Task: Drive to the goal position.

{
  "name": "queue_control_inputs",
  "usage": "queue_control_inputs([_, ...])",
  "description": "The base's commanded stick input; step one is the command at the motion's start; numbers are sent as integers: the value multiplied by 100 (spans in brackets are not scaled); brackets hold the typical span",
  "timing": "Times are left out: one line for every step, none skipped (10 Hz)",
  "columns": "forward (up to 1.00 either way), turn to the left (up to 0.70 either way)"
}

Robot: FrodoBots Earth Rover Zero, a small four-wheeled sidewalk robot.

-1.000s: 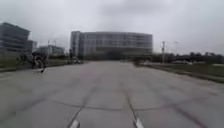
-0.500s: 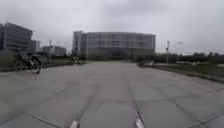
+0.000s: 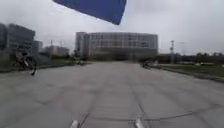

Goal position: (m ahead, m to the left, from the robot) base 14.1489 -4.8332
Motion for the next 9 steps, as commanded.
queue_control_inputs([100, -4])
queue_control_inputs([100, 0])
queue_control_inputs([100, -23])
queue_control_inputs([100, -30])
queue_control_inputs([100, -19])
queue_control_inputs([100, -3])
queue_control_inputs([100, -11])
queue_control_inputs([100, -25])
queue_control_inputs([100, -4])
